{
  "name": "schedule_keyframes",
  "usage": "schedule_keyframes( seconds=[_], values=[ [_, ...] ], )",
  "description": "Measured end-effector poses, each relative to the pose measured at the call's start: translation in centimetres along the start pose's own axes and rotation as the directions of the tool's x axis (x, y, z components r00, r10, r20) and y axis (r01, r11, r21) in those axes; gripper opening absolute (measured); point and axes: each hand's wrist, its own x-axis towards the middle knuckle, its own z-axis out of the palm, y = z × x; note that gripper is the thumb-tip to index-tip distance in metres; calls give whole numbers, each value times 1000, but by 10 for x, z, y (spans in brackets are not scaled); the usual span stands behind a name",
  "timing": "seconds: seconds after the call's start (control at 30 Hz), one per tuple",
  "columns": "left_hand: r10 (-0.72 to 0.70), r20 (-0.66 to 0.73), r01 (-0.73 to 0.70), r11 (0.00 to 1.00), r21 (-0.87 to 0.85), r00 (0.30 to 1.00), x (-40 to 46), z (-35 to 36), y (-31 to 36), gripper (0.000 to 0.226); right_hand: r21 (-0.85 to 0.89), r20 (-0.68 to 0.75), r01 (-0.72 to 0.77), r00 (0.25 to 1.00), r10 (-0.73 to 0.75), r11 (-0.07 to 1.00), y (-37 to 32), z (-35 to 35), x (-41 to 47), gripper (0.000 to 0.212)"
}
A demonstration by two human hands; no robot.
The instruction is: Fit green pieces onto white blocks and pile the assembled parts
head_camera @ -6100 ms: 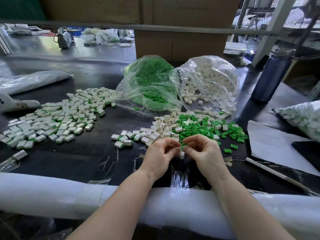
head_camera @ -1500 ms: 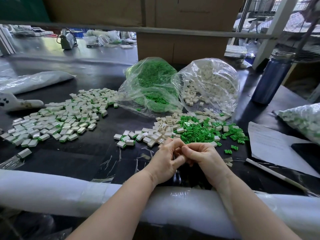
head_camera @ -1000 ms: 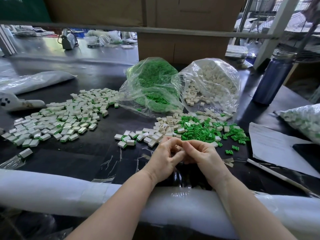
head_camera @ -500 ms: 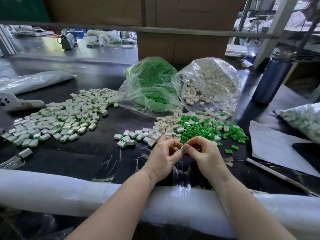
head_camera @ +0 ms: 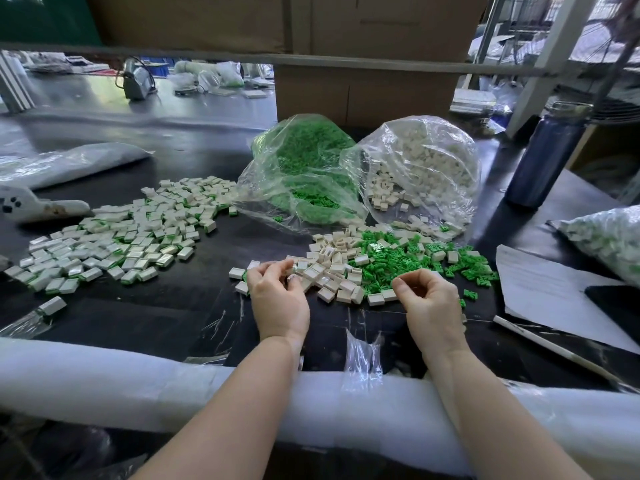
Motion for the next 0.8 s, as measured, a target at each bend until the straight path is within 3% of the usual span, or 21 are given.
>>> schedule_keyframes(
  seconds=[0.17,0.43,0.67,0.8],
  values=[
    [-71,41,65,989,133,997,-1,1,1,36,-132,-55,-61,997,54,989,4,-2,4,9],
    [-67,132,30,965,262,989,-4,1,2,46,-269,-75,-112,993,95,957,3,-3,3,15],
    [107,150,-158,905,395,983,-13,3,4,25,-426,-92,-138,990,109,894,4,-4,2,15],
    [89,193,-176,849,499,977,-15,4,5,23,-492,-72,-145,989,127,858,6,-2,3,19]
  ],
)
